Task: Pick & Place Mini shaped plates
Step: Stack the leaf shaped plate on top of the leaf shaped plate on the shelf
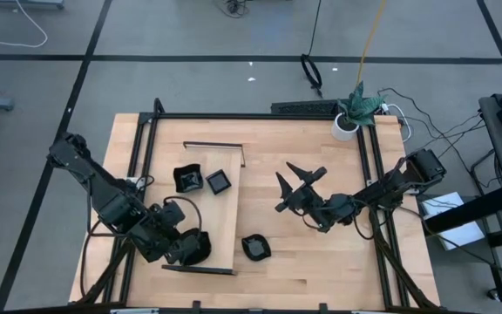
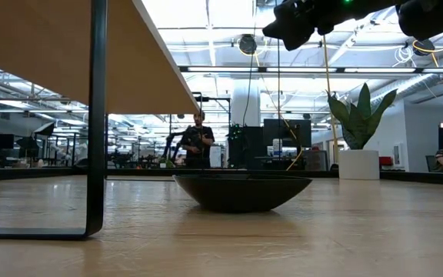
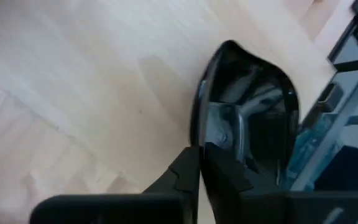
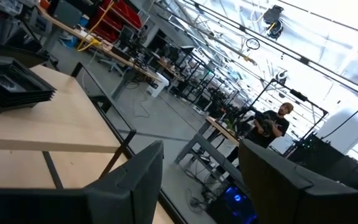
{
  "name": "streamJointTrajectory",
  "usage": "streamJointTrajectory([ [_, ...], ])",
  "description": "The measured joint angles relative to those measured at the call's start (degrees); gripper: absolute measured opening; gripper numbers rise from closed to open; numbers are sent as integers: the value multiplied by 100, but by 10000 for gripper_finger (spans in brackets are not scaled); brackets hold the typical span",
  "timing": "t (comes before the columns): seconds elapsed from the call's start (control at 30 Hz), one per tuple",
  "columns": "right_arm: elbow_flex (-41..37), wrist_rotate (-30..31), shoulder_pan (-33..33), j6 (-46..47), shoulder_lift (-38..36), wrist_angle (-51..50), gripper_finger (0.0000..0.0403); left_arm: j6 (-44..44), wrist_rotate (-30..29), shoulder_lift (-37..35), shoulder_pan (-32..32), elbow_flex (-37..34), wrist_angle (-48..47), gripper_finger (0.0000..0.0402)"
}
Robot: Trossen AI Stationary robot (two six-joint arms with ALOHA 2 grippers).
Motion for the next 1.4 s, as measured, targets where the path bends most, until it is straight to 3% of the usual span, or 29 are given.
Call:
streamJointTrajectory([
  [0.1, 0, -7, 0, 41, 0, 0, 196, 51, 9, 0, 0, 0, -47, 50],
  [0.4, 0, -3, 2, 221, -2, -297, 196, 723, 31, 0, 42, 0, 65, 179],
  [0.6, 154, 66, 172, 578, -2, -644, 196, 1777, -1179, -138, -115, 81, 67, 212],
  [0.67, 486, 290, 299, 789, -4, -1411, 196, 2155, -1821, -318, -225, 101, 69, 213],
  [0.77, 1185, 412, 488, 1692, -4, -3464, 196, 2820, -2769, -696, -451, 105, 147, 214],
  [0.83, 1706, -166, 588, 2856, -4, -5063, 196, 3488, -3181, -958, -627, 63, 439, 214],
  [0.9, 2210, -1504, 594, 4300, -4, -6530, 196, 4368, -3345, -1225, -775, -61, 968, 214],
  [0.97, 2606, -2972, 487, 5535, -4, -7470, 196, 5295, -3239, -1487, -822, -267, 1709, 214],
  [1.03, 2760, -3835, 322, 6278, 25, -7802, 196, 6070, -2837, -1762, -785, -598, 2454, 214],
  [1.2, 2730, -4206, 43, 7541, 433, -8462, 196, 7271, -1325, -2335, -278, -1801, 4015, 214],
  [1.4, 2755, -5239, -50, 8528, 1284, -8330, 196, 7628, -956, -3164, 475, -2840, 4498, 214],
])
